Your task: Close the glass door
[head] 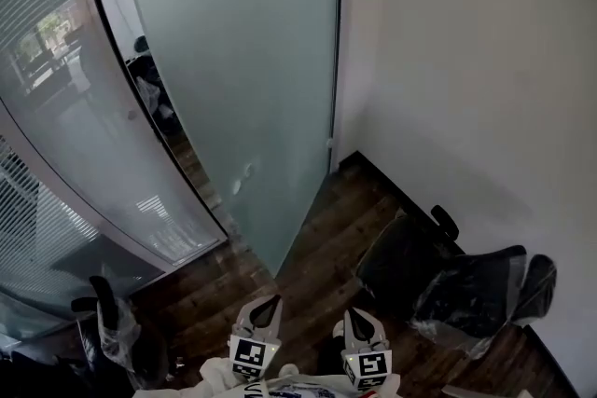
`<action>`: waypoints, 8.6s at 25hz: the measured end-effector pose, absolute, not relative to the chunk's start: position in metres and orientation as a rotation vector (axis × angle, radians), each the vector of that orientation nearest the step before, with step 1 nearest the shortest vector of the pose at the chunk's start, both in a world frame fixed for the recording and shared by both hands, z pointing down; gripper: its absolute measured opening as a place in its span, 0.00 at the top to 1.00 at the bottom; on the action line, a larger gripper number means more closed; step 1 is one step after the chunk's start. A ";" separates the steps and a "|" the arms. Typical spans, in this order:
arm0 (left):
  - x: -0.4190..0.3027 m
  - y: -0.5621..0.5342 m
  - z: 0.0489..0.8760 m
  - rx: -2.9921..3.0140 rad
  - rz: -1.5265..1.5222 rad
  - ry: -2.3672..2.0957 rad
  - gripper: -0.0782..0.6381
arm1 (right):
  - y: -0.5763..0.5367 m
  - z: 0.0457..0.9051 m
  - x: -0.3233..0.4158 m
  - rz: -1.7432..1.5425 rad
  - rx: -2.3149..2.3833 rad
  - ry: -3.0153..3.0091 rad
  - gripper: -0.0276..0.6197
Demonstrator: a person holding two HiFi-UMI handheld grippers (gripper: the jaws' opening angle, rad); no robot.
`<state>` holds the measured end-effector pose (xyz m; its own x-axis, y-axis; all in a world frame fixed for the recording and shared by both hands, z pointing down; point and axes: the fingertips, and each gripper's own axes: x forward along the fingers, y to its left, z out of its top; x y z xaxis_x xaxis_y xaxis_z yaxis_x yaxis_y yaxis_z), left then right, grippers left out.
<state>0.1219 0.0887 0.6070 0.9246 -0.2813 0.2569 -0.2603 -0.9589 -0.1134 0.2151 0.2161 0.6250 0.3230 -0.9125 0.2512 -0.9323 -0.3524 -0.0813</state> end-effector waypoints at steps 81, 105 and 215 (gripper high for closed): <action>0.088 -0.208 0.593 -2.861 -0.337 1.423 0.89 | -0.166 0.602 0.252 0.278 1.721 -2.352 0.74; 0.076 -0.226 0.593 -2.807 -0.343 1.503 0.89 | -0.223 0.611 0.238 0.212 1.668 -2.431 0.75; -0.028 -0.517 0.590 -2.724 -0.399 1.624 0.89 | -0.521 0.610 0.189 0.145 1.867 -2.311 0.75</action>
